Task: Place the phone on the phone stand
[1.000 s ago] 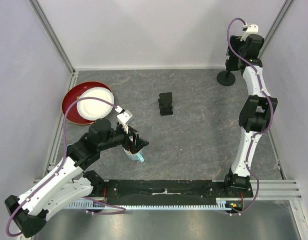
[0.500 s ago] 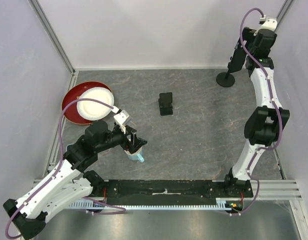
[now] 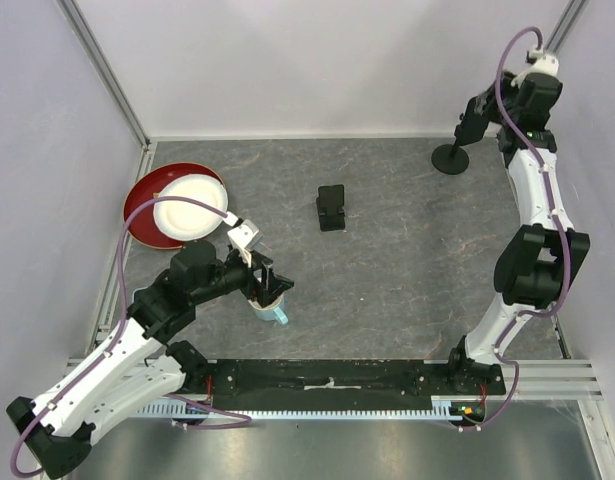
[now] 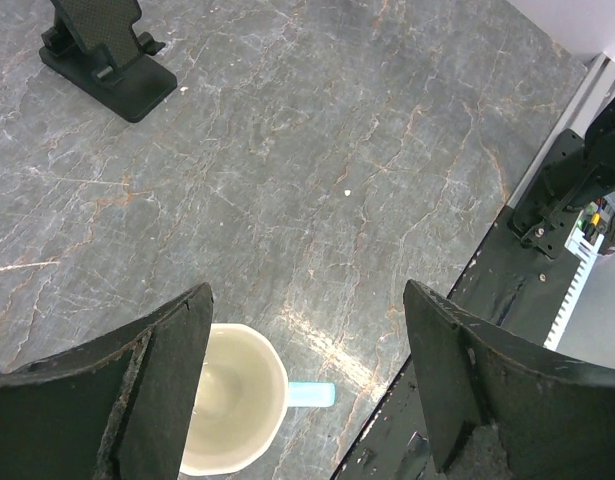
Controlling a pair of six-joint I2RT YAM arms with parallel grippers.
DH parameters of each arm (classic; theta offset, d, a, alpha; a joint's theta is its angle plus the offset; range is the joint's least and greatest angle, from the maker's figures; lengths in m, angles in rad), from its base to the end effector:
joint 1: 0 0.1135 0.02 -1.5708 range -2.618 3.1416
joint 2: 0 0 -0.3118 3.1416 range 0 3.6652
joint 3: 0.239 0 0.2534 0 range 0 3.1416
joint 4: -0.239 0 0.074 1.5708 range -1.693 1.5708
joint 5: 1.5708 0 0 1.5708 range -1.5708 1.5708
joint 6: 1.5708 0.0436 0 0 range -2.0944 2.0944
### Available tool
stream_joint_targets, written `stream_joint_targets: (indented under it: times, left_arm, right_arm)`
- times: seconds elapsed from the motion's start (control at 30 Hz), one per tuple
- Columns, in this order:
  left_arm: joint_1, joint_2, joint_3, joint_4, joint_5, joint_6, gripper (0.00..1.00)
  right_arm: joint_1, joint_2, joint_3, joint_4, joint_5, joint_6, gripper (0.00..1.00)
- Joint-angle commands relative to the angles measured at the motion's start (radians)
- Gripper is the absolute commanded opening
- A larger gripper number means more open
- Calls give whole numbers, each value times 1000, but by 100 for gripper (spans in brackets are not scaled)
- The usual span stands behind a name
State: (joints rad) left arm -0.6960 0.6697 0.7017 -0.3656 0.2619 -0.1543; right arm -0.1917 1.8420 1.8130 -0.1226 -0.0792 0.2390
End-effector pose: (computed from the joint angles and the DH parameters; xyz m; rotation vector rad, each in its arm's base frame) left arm 0.0921 -0.0916 0.3369 0.7053 1.8494 -0.8150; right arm 0.4596 -0.0857 0.4490 0.3107 1.6947 0.1032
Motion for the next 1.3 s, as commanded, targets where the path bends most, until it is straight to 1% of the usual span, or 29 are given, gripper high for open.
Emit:
stream_joint_targets:
  times: [0.0,0.07,0.23,0.3,0.33,0.37,0.43,0.47,0.5,0.53,0.57,0.6,0.63,0.67,0.73,0.83,0.87,0.93,1.03,1.07,1.1,1.13,1.27]
  left_arm:
    - [-3,13,15,8,-10,39,83]
    - [-3,14,15,10,-6,39,83]
    - [-3,22,15,10,-1,39,83]
    - [-3,24,15,10,2,39,83]
    - [-3,25,16,10,3,39,83]
    - [-2,24,16,10,3,39,83]
    - [-2,22,15,10,3,41,83]
    - [-3,25,15,10,5,41,83]
    - [-2,27,15,10,5,41,83]
    - [-2,27,15,11,8,41,83]
    - [-3,28,15,13,11,41,83]
    - [-3,31,15,13,13,42,83]
    - [-2,34,16,13,13,42,83]
    - [-2,36,18,13,16,42,83]
    - [-2,39,18,14,20,44,83]
    - [-2,41,18,16,26,44,83]
    - [-2,41,18,16,28,44,83]
    - [-2,39,18,16,28,44,83]
    - [-2,39,18,16,28,44,83]
    - [-2,39,18,16,27,44,83]
    - [-2,39,18,17,28,44,83]
    - [0,38,18,16,30,44,83]
    - [-2,39,16,17,28,44,83]
  right_arm:
    - [-61,-62,-164,-22,-109,132,38]
    - [-66,-81,-252,1,-119,137,33]
    - [-74,-55,-372,50,-119,164,33]
    - [-86,-59,-437,108,-97,227,36]
    - [-94,-59,-505,191,-102,256,37]
    - [-103,-53,-532,230,-129,317,36]
    - [-127,-23,-590,329,-149,370,29]
    - [-133,-7,-603,362,-160,393,22]
    - [-150,11,-613,403,-233,443,20]
    - [-158,46,-626,488,-281,469,19]
    - [-163,57,-633,529,-313,492,20]
    - [-167,65,-645,578,-342,531,22]
    - [-167,66,-664,656,-378,539,26]
    - [-167,66,-662,669,-383,540,32]
    - [-167,69,-644,695,-419,540,33]
    - [-166,65,-618,699,-426,539,33]
    - [-166,66,-610,695,-427,540,28]
    - [-167,72,-583,690,-435,546,22]
    - [-163,92,-566,705,-452,582,12]
    - [-163,97,-564,710,-459,598,6]
    - [-161,100,-564,716,-461,603,3]
    - [-160,99,-567,724,-462,603,0]
    - [-149,94,-566,747,-470,602,0]
